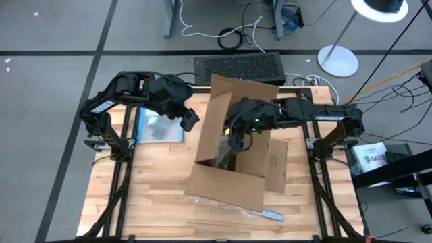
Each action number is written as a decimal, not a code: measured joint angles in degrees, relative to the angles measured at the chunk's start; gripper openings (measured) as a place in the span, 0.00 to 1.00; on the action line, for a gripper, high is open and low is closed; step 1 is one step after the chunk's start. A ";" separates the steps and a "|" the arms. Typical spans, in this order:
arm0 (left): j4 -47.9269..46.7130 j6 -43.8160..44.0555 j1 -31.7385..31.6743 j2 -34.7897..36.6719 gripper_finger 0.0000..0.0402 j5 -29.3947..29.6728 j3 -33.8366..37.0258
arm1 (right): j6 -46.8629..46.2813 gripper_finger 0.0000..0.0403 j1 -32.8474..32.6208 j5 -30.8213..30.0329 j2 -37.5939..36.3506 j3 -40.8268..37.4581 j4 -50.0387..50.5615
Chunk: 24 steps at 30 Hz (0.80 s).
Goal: Unpack boxes
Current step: Break down box until it is fully flat
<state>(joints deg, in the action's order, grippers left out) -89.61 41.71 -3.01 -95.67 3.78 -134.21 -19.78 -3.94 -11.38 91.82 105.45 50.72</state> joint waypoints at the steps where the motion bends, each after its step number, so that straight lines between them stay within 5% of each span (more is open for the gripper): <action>1: 0.67 0.05 -0.01 -0.11 0.64 -0.41 0.00 | 0.14 0.29 0.17 0.13 0.16 0.00 -0.70; 10: 5.11 1.58 0.03 -0.86 0.64 -3.20 0.02 | 2.67 0.29 0.26 0.72 0.96 -0.02 -10.27; 24: 5.19 2.86 0.03 -1.32 0.64 -2.63 0.02 | 1.08 0.29 2.92 1.58 1.41 -0.02 -11.67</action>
<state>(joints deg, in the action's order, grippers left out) -84.42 44.58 -2.98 -96.99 1.15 -134.19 -18.70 -1.02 -9.80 93.23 105.43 39.05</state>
